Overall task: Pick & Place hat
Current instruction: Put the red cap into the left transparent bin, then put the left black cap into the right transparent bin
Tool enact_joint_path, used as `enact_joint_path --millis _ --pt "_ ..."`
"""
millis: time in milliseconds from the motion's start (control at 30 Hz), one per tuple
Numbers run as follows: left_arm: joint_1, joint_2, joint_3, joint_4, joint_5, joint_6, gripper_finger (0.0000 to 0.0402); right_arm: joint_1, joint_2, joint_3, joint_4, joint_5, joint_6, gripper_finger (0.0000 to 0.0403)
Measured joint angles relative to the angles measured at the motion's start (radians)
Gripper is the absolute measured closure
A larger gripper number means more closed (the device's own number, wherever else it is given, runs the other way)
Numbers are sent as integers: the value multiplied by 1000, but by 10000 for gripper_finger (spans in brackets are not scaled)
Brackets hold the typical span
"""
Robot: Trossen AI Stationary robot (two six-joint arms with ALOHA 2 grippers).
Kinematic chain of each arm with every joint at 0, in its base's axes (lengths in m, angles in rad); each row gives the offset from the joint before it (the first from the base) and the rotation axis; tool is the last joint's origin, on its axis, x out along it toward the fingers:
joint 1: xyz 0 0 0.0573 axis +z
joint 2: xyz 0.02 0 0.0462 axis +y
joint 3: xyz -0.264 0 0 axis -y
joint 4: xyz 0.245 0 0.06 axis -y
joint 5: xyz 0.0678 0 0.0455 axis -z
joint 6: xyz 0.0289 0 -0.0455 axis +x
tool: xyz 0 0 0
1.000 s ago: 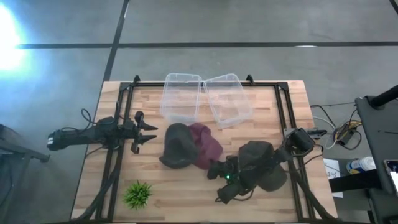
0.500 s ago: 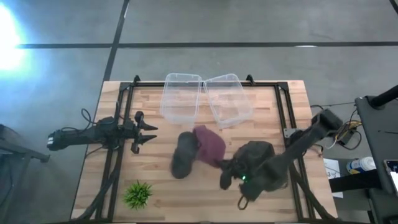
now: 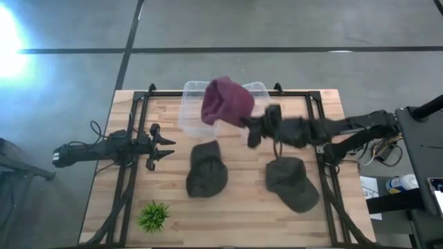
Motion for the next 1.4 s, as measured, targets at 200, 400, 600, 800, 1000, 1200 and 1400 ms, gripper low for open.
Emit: enact_joint_path --millis 200,400,600,800,1000,1200,1400 --pt "0 0 0 0 0 0 246 -257 87 0 13 -362 -6 390" --pt "0 0 0 0 0 0 246 -366 217 38 10 -471 17 388" --pt "0 0 0 0 0 0 246 -388 336 177 17 -573 -49 338" --pt "0 0 0 0 0 0 246 -378 406 330 -71 -602 -107 257" --pt "0 0 0 0 0 0 246 -294 356 405 -351 -586 -199 206" --pt "0 0 0 0 0 0 246 -168 316 356 -707 -599 -3 202" --pt "0 0 0 0 0 0 246 13 308 180 -612 -597 243 209"
